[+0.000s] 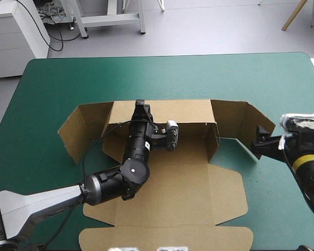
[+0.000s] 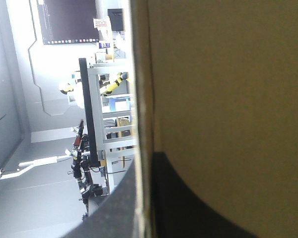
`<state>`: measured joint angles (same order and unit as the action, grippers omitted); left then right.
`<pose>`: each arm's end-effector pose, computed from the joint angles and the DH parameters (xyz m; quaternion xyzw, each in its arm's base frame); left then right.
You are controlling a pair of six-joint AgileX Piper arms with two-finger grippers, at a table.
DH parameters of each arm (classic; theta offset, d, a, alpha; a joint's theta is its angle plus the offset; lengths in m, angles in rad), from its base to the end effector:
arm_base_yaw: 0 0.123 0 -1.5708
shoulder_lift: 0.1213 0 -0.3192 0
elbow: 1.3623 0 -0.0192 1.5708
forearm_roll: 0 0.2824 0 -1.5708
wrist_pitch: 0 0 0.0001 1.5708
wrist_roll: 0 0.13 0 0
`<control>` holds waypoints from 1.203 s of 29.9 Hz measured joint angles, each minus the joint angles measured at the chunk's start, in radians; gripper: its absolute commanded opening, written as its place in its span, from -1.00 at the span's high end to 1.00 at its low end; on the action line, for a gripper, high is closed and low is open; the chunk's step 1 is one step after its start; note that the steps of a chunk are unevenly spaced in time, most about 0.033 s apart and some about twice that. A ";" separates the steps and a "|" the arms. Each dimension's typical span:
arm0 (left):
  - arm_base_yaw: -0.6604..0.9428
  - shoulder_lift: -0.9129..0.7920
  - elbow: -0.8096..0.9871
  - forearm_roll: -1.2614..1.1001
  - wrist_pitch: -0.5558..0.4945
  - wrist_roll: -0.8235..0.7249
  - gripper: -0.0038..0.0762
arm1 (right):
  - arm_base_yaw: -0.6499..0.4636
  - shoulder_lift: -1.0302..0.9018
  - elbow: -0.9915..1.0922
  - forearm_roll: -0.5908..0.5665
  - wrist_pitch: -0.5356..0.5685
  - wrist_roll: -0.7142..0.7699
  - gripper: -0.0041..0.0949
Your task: Fold the box
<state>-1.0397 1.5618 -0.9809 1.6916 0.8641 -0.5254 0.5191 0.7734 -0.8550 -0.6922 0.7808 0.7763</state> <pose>0.2738 -0.2723 0.2938 0.5766 0.5302 0.3883 0.4855 0.1837 0.0377 0.3844 0.0042 0.8411 0.0042 0.5409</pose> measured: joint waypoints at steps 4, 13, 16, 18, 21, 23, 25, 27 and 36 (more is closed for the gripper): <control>-0.019 0.000 0.000 -0.003 0.016 -0.007 0.93 | 0.000 0.152 -0.140 -0.033 0.001 0.020 -0.87; -0.024 0.000 0.000 -0.004 0.021 -0.009 0.93 | -0.191 0.452 -0.487 0.223 0.021 -0.272 -0.87; -0.024 0.000 0.000 -0.004 0.021 -0.011 0.93 | -0.309 0.547 -0.586 0.426 0.054 -0.478 -0.87; -0.024 0.000 0.000 -0.004 0.021 -0.011 0.93 | -0.382 0.618 -0.651 0.566 0.090 -0.598 -0.87; -0.024 0.000 0.000 -0.004 0.022 -0.011 0.93 | -0.461 0.726 -0.736 0.732 0.158 -0.728 -0.87; -0.024 0.000 0.000 -0.004 0.022 -0.011 0.93 | -0.496 0.797 -0.792 0.814 0.217 -0.786 -0.87; -0.024 0.000 0.000 -0.004 0.022 -0.012 0.93 | -0.517 0.852 -0.837 0.868 0.275 -0.829 -0.87; -0.024 0.000 0.000 -0.004 0.022 -0.012 0.93 | -0.531 0.918 -0.878 0.905 0.360 -0.862 -0.87; -0.024 0.000 0.000 -0.004 0.022 -0.014 0.93 | -0.536 1.005 -0.903 0.936 0.440 -0.906 -0.87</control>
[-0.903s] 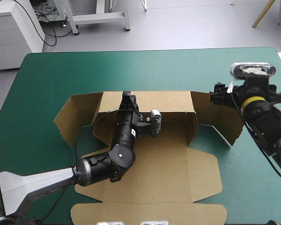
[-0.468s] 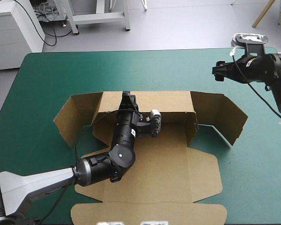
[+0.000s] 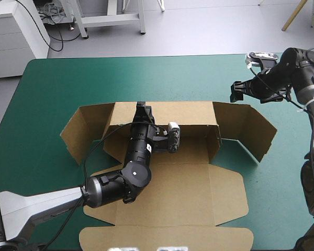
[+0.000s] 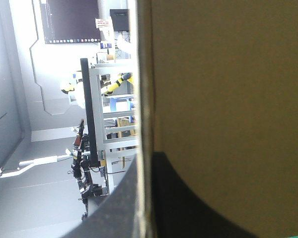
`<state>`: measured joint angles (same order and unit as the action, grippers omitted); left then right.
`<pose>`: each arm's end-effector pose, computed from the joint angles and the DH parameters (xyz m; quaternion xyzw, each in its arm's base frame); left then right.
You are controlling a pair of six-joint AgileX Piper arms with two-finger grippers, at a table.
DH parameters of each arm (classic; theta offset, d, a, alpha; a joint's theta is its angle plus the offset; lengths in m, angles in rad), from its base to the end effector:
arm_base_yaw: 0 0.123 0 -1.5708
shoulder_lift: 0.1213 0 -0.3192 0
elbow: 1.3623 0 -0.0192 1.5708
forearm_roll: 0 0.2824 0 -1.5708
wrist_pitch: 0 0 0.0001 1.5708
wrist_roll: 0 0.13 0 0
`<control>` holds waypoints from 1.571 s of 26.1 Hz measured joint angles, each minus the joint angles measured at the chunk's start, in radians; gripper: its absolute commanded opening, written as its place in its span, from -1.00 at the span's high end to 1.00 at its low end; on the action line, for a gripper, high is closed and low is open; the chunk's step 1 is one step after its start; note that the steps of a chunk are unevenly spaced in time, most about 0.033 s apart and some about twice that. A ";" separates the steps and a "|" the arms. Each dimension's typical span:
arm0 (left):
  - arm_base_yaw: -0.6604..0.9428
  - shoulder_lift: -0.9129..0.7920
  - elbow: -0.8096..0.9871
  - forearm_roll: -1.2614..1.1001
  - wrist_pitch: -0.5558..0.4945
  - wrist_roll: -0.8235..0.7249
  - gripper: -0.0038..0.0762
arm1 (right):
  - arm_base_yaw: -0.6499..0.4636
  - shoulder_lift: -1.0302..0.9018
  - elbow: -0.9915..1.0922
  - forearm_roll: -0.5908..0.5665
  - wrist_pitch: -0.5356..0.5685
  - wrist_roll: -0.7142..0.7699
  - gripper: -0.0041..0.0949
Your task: Fold the box
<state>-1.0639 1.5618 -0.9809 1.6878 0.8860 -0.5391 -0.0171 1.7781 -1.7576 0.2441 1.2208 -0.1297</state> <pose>0.2678 -0.2762 0.2947 0.5727 0.5312 0.3866 0.4904 0.4362 0.0221 0.3478 -0.0375 0.9705 0.1051 0.2136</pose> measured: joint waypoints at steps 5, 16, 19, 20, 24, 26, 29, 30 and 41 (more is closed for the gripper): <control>0.000 0.000 0.000 0.000 0.000 0.000 0.93 | 0.000 -0.058 0.053 -0.008 0.000 -0.002 -0.87; 0.000 0.000 0.000 0.000 0.000 0.000 0.93 | -0.012 -0.198 0.275 0.001 -0.007 -0.037 -0.87; 0.000 0.000 0.000 0.000 0.000 0.000 0.93 | -0.012 -0.244 0.342 0.009 -0.031 -0.044 -0.87; 0.000 0.000 0.000 0.000 0.000 0.000 0.93 | -0.012 -0.263 0.367 0.012 -0.046 -0.045 -0.87; 0.000 0.000 0.000 0.000 0.000 0.000 0.93 | -0.012 -0.347 0.482 0.026 -0.129 -0.065 -0.87; 0.000 0.000 0.000 0.000 0.000 0.000 0.93 | -0.012 -0.386 0.538 0.044 -0.167 -0.097 -0.87; 0.000 0.000 0.000 0.000 0.001 0.000 0.93 | -0.012 -0.433 0.617 0.101 -0.208 -0.194 -0.87; 0.000 0.000 0.000 0.000 0.001 0.000 0.93 | -0.012 -0.441 0.638 0.124 -0.215 -0.224 -0.87; 0.000 0.000 0.000 -0.001 0.002 -0.001 0.93 | 0.066 -0.455 0.771 0.336 -0.265 -0.612 -0.87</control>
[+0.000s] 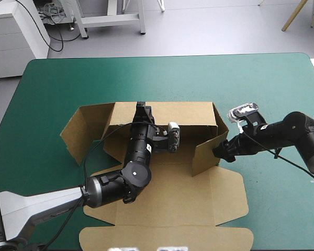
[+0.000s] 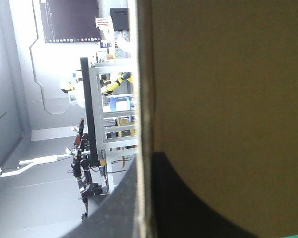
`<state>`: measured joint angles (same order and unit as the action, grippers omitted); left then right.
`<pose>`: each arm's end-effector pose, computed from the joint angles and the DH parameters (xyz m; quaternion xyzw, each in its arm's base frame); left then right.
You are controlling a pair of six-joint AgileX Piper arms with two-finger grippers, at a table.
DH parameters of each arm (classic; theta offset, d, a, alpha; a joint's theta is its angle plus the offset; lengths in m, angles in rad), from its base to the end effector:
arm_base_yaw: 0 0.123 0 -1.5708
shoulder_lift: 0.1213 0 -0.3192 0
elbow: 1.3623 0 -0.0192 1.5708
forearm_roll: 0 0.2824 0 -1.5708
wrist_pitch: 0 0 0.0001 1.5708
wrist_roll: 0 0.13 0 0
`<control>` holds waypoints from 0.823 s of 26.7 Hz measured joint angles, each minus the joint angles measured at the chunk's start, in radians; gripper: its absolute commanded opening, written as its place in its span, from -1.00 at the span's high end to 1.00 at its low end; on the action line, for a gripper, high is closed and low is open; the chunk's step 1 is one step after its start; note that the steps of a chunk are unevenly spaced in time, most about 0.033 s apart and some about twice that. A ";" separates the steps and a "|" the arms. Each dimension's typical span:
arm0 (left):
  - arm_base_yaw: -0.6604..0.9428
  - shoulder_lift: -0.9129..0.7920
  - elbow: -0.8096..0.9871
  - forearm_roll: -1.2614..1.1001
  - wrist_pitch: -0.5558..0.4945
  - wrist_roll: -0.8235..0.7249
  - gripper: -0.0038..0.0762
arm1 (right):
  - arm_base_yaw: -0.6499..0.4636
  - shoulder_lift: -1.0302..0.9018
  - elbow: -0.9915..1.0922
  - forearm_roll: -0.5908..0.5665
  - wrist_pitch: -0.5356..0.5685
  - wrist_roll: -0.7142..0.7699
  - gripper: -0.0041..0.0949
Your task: Fold the box
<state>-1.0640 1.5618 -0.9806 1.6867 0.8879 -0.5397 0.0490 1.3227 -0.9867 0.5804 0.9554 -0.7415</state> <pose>0.2678 -0.2759 0.2946 0.5720 0.5319 0.3869 0.4901 0.2857 0.0723 0.2842 -0.2522 0.9156 0.1851 0.2525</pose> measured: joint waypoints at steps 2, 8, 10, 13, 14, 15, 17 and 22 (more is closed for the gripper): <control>0.000 0.000 0.000 0.000 0.000 0.000 0.93 | 0.051 -0.001 0.001 0.004 -0.051 -0.001 -0.87; 0.000 0.000 0.000 -0.001 0.001 0.000 0.93 | 0.226 -0.003 0.002 -0.093 -0.225 0.185 -0.87; 0.000 0.000 0.000 -0.001 0.001 0.000 0.93 | 0.290 -0.010 0.004 -0.188 -0.288 0.310 -0.87; 0.000 0.000 0.000 -0.001 0.001 0.000 0.93 | 0.386 -0.024 0.004 -0.369 -0.345 0.515 -0.87; 0.000 0.000 0.000 -0.001 0.001 0.000 0.93 | 0.411 -0.026 0.004 -0.419 -0.355 0.575 -0.87; 0.000 0.000 0.000 -0.001 0.001 0.000 0.93 | 0.442 -0.029 0.004 -0.481 -0.363 0.648 -0.87; 0.000 0.000 0.000 -0.001 0.002 0.000 0.93 | 0.493 -0.029 0.005 -0.590 -0.369 0.790 -0.87; 0.000 0.000 0.000 -0.001 0.004 0.000 0.93 | 0.604 -0.029 0.005 -0.829 -0.366 1.083 -0.87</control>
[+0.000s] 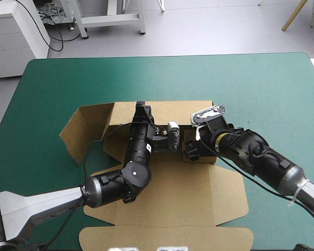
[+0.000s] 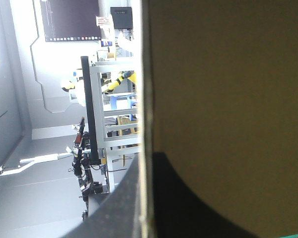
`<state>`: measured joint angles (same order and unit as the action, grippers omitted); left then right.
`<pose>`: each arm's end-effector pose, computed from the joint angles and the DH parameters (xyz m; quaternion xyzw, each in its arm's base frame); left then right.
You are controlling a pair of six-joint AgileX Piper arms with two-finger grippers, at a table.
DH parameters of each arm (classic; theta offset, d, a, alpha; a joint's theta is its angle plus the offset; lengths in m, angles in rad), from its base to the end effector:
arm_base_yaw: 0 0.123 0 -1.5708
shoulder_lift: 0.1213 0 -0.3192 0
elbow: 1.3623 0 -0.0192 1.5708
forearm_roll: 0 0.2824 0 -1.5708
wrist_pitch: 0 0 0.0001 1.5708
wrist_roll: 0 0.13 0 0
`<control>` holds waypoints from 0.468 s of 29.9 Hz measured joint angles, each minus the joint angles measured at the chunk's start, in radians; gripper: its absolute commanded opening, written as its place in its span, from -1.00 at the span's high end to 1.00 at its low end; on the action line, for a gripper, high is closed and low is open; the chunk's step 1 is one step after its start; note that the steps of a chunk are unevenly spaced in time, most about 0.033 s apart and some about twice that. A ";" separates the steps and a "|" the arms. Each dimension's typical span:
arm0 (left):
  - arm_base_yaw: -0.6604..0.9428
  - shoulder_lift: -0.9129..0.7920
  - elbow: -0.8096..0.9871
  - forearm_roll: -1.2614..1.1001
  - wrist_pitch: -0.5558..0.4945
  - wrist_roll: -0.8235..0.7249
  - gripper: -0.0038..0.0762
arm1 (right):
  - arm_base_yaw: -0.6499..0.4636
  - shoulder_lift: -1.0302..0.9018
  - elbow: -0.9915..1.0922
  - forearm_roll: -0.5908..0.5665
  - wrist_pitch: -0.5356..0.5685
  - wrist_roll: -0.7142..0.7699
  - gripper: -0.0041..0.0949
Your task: Fold the box
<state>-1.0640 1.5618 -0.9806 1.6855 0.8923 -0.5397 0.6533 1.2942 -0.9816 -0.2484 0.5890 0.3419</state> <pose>0.2679 -0.2753 0.2947 0.5706 0.5329 0.3884 0.4895 0.2648 0.1803 0.3015 -0.2125 0.9001 0.0853 0.3707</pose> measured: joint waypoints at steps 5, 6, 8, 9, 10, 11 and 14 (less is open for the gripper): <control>0.000 0.000 0.000 0.000 0.001 0.000 0.93 | 0.054 0.000 0.000 -0.099 0.013 0.149 -0.85; 0.000 0.000 0.000 0.000 0.001 0.000 0.93 | 0.056 0.000 0.000 -0.105 0.014 0.164 -0.84; 0.000 0.000 0.000 0.000 0.001 0.000 0.93 | 0.057 0.000 0.000 -0.110 0.015 0.182 -0.76; 0.000 0.000 0.000 0.000 0.001 0.000 0.93 | 0.057 0.000 0.000 -0.112 0.018 0.190 -0.71; 0.000 0.000 0.000 0.000 0.001 0.000 0.93 | 0.057 0.000 0.000 -0.112 0.025 0.197 -0.65; 0.000 0.000 0.000 0.000 0.001 0.000 0.93 | 0.057 0.000 0.000 -0.112 0.033 0.201 -0.55; 0.000 0.000 0.000 0.000 0.000 0.000 0.93 | 0.057 0.000 0.000 -0.113 0.082 0.216 -0.07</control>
<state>-1.0640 1.5618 -0.9806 1.6855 0.8922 -0.5397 0.7107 1.2942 -0.9816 -0.3617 0.6708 0.5581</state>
